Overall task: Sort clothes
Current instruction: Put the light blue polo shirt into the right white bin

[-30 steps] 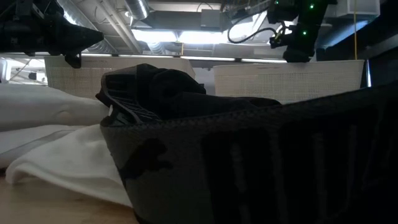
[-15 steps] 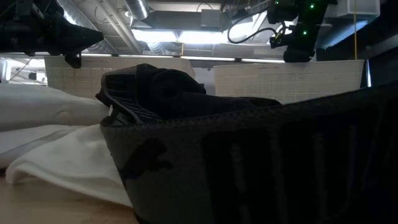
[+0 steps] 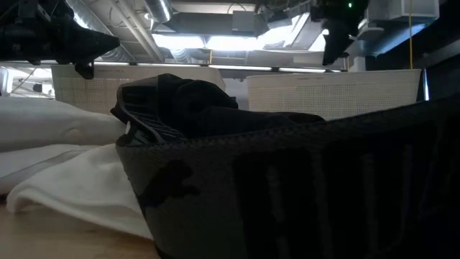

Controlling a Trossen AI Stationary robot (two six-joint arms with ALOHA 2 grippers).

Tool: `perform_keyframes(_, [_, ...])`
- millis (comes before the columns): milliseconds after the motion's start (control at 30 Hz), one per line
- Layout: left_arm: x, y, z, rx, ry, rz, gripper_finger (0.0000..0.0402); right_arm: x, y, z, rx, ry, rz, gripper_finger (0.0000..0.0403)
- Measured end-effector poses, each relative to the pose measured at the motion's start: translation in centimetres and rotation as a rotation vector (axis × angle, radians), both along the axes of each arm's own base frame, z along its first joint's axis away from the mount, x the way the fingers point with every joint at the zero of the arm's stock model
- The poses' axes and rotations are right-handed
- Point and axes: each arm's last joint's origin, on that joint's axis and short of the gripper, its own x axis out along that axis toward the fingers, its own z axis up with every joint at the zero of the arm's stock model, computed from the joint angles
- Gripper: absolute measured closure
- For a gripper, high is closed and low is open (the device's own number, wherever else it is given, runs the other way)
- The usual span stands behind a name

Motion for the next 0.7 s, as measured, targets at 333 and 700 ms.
perform_keyframes(333, [0.0, 0.0, 0.0, 0.003, 0.005, 0.000, 0.0393, 1.8, 3.2, 0.9, 0.208, -0.192, 0.200, 0.0126])
perform_keyframes(700, [0.0, 0.0, -0.1, 0.003, 0.007, 0.000, 0.0393, 4.4, 10.0, -2.2, 0.295, -0.190, 0.387, 0.0126])
